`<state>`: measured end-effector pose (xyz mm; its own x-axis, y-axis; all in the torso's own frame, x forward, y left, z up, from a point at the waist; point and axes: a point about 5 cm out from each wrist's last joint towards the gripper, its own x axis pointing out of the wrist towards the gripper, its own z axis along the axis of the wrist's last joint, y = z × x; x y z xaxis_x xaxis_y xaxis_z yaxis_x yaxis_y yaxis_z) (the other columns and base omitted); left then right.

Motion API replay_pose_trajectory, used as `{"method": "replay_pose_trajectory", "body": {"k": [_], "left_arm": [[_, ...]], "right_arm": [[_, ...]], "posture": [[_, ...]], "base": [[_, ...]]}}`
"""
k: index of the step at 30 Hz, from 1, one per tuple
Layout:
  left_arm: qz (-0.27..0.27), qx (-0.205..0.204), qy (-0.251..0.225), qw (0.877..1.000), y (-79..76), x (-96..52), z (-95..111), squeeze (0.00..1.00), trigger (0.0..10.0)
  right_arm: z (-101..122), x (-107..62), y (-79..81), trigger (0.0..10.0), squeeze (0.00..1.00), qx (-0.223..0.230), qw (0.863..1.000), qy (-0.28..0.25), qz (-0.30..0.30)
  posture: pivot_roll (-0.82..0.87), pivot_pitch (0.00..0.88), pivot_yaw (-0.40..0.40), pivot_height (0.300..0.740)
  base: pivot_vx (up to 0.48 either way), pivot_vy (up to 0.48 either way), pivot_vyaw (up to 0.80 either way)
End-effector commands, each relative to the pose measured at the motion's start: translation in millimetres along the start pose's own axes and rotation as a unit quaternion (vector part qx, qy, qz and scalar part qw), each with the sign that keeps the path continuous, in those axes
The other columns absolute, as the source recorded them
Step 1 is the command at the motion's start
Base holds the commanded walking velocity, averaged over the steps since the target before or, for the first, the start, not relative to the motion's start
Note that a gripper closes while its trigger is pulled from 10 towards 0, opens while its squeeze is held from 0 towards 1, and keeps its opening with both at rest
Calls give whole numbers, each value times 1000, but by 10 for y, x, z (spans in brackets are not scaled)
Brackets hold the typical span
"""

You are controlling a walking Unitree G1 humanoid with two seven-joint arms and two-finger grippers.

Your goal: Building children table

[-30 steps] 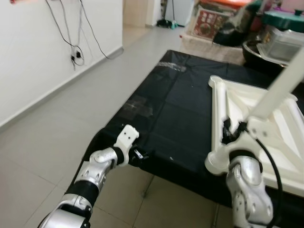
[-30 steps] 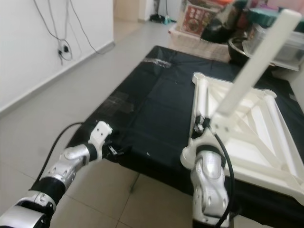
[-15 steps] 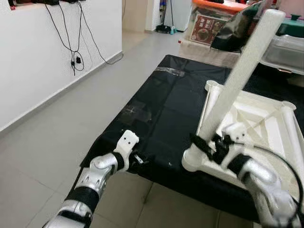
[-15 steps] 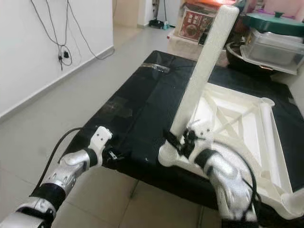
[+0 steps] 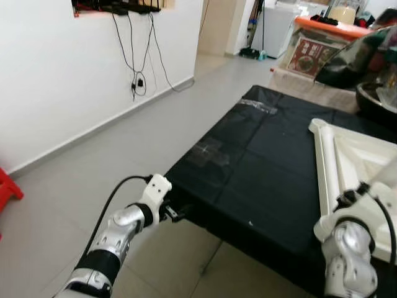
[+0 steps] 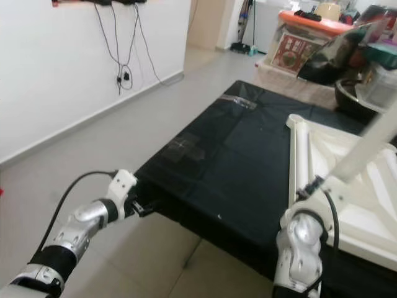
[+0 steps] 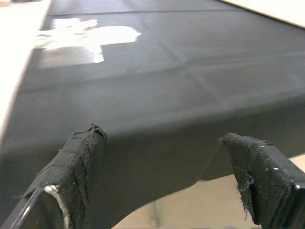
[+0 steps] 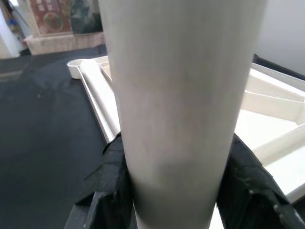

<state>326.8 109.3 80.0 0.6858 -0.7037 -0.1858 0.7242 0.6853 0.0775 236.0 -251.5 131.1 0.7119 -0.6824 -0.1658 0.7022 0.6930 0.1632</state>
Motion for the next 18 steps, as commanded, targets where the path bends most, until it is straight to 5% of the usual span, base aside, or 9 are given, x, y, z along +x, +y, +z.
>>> {"method": "replay_pose_trajectory", "body": {"k": [1, 2, 3, 7, 8, 11, 14, 16, 18], "left_arm": [[-13, 7, 3, 1000, -33, 37, 20, 0, 10000], [-16, 8, 4, 1000, -45, 51, 21, 0, 10000], [-19, 9, 3, 1000, -60, 73, 34, 0, 10000], [-20, 8, -1, 1000, -67, 99, 65, 0, 10000], [-17, 8, -2, 1000, -54, 93, 72, 0, 10000], [-10, 7, -1, 1000, -26, 66, 56, 0, 10000], [-9, 7, -1, 1000, -25, 66, 52, 0, 10000], [-8, 6, -1, 1000, -39, 76, 47, 0, 10000], [-8, 5, -2, 1000, -52, 88, 51, 0, 10000]], "right_arm": [[-241, -153, 103, 5647, 0, 2, 997, 75, 34], [-189, -229, 232, 10000, 0, 5, 994, 60, 91], [-95, -246, 330, 10000, 1000, 6, 991, 29, 131], [84, -191, 480, 10000, 1000, 15, 982, -12, 188], [216, -108, 585, 10000, 0, 34, 967, -22, 252], [568, -33, 707, 10000, 0, 55, 902, -63, 424], [604, -44, 706, 10000, 0, 45, 885, -73, 457], [490, -8, 667, 10000, 0, 3, 852, -43, 521], [357, 13, 668, 10000, 0, -16, 833, -7, 552]], "posture": [[107, 0, -101, 740], [107, 0, -101, 740], [107, 0, -101, 740], [116, 0, -107, 740], [116, 0, -111, 740], [118, 0, -120, 740], [119, 0, -121, 740], [125, 0, -129, 740], [128, 0, -133, 740]], "base": [[0, 0, 0], [0, 0, 0], [0, 0, 0], [0, 0, 0], [0, 0, 0], [0, 0, 0], [0, 0, 0], [0, 0, 0], [0, 0, 0]]}}
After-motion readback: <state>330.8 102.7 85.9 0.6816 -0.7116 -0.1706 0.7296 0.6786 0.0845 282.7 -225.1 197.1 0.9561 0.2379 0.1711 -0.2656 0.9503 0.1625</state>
